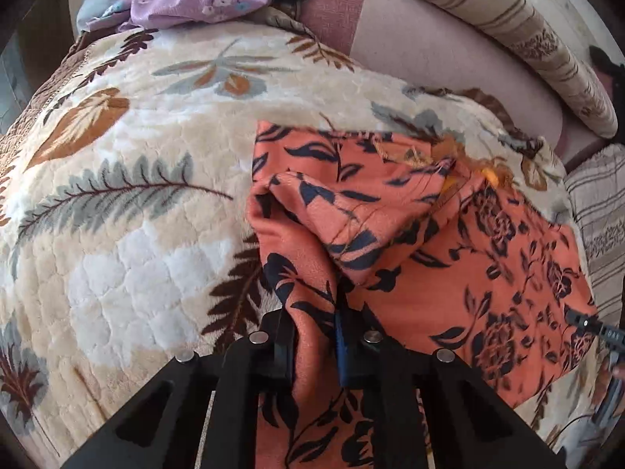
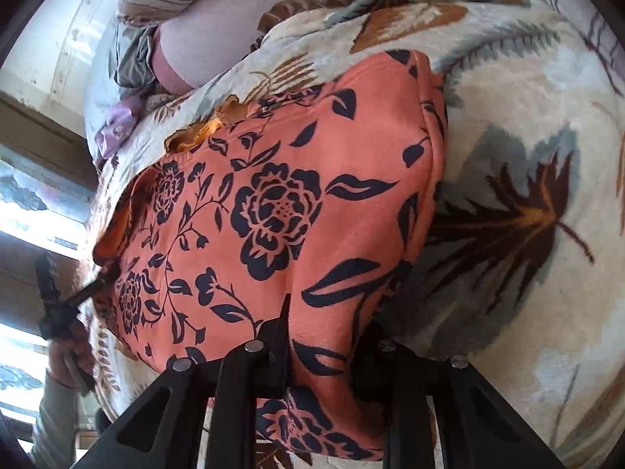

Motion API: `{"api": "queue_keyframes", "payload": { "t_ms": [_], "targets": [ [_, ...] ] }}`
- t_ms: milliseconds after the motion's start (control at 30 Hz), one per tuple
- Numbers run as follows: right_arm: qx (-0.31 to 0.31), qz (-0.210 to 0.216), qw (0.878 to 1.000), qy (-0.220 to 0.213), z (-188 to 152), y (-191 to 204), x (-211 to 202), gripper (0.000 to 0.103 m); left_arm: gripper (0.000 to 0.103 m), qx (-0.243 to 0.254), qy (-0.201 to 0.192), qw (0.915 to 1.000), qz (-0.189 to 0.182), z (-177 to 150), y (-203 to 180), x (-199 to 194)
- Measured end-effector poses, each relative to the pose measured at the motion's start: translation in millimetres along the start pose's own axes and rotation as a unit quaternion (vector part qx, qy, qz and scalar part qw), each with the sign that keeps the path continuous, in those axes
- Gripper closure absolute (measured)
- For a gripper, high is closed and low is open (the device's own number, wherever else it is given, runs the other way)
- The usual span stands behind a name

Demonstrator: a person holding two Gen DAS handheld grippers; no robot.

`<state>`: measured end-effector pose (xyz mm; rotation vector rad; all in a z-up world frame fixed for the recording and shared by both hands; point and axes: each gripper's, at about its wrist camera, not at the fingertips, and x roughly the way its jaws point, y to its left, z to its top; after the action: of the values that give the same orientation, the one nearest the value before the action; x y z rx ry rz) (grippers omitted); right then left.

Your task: Fold small clothes

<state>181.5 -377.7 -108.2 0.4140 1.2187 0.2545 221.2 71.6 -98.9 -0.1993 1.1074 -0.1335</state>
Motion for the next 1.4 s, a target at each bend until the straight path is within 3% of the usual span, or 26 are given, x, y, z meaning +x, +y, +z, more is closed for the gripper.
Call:
{"api": "queue_keyframes", "payload": {
  "t_ms": [100, 200, 300, 367, 400, 433, 467, 500, 567, 700, 967, 1067, 1100, 1167, 1200, 1233, 1267, 1300, 1333, 1400],
  "targets": [
    [0.001, 0.030, 0.999, -0.036, -8, 12, -46, 0.081, 0.091, 0.013, -0.038, 0.9990, -0.020, -7, -6, -50],
    [-0.027, 0.040, 0.998, -0.043, -39, 27, -84, 0.081, 0.091, 0.033, -0.065, 0.9970, -0.028, -41, -7, -99],
    [-0.010, 0.065, 0.998, -0.024, -94, 14, -103, 0.081, 0.090, 0.031, -0.053, 0.9977, -0.031, -101, 4, -122],
    [0.013, 0.060, 0.998, 0.009, -134, -5, -88, 0.073, 0.085, 0.017, -0.022, 0.9992, -0.028, -144, 18, -107],
    [0.021, 0.049, 0.998, 0.031, -154, -19, -75, 0.057, 0.070, 0.015, 0.008, 0.9998, -0.014, -166, 27, -91],
    [0.034, 0.029, 0.997, 0.059, -173, -34, -60, 0.022, 0.062, 0.013, 0.034, 0.9993, 0.006, -184, 36, -76],
    [0.045, 0.015, 0.997, 0.065, -189, -47, -52, 0.019, 0.060, 0.013, 0.009, 0.9999, 0.001, -195, 43, -77],
    [0.034, 0.031, 0.999, 0.030, -197, -49, -61, 0.021, 0.054, 0.020, -0.016, 0.9997, 0.003, -199, 44, -86],
    [0.052, 0.039, 0.998, 0.017, -198, -54, -78, 0.021, 0.049, 0.015, -0.013, 0.9993, 0.032, -190, 45, -97],
    [0.073, 0.032, 0.996, -0.046, -173, -62, -100, 0.021, 0.049, 0.027, -0.051, 0.9978, 0.033, -154, 41, -109],
    [0.046, 0.032, 0.997, -0.054, -121, -34, -75, 0.021, 0.049, 0.105, -0.040, 0.9928, 0.043, -93, 9, -60],
    [0.032, 0.005, 0.998, -0.045, -100, -28, -54, 0.021, 0.049, 0.105, -0.016, 0.9925, 0.061, -81, 8, -31],
    [0.033, -0.005, 0.999, -0.043, -93, -30, -47, 0.021, 0.052, 0.098, -0.009, 0.9932, 0.063, -80, 10, -24],
    [0.035, -0.021, 0.999, -0.036, -78, -35, -33, 0.021, 0.070, 0.084, -0.005, 0.9955, 0.043, -76, 15, -13],
    [0.029, -0.028, 0.999, -0.035, -71, -35, -28, 0.029, 0.078, 0.079, -0.010, 0.9959, 0.042, -75, 15, -13],
    [0.017, -0.050, 0.998, -0.032, -66, -33, -24, 0.060, 0.098, 0.082, -0.021, 0.9950, 0.052, -74, 13, -16],
    [0.002, -0.073, 0.997, -0.031, -63, -28, -22, 0.071, 0.098, 0.089, -0.029, 0.9935, 0.064, -74, 10, -21],
    [-0.014, -0.092, 0.995, -0.038, -61, -20, -26, 0.076, 0.098, 0.091, -0.042, 0.9931, 0.061, -73, 8, -29],
    [-0.038, -0.117, 0.991, -0.050, -60, -12, -30, 0.087, 0.098, 0.089, -0.058, 0.9926, 0.059, -72, 7, -38],
    [-0.070, -0.158, 0.982, -0.075, -61, 0, -39, 0.091, 0.098, 0.087, -0.073, 0.9917, 0.060, -71, 7, -44]
  ]
}}
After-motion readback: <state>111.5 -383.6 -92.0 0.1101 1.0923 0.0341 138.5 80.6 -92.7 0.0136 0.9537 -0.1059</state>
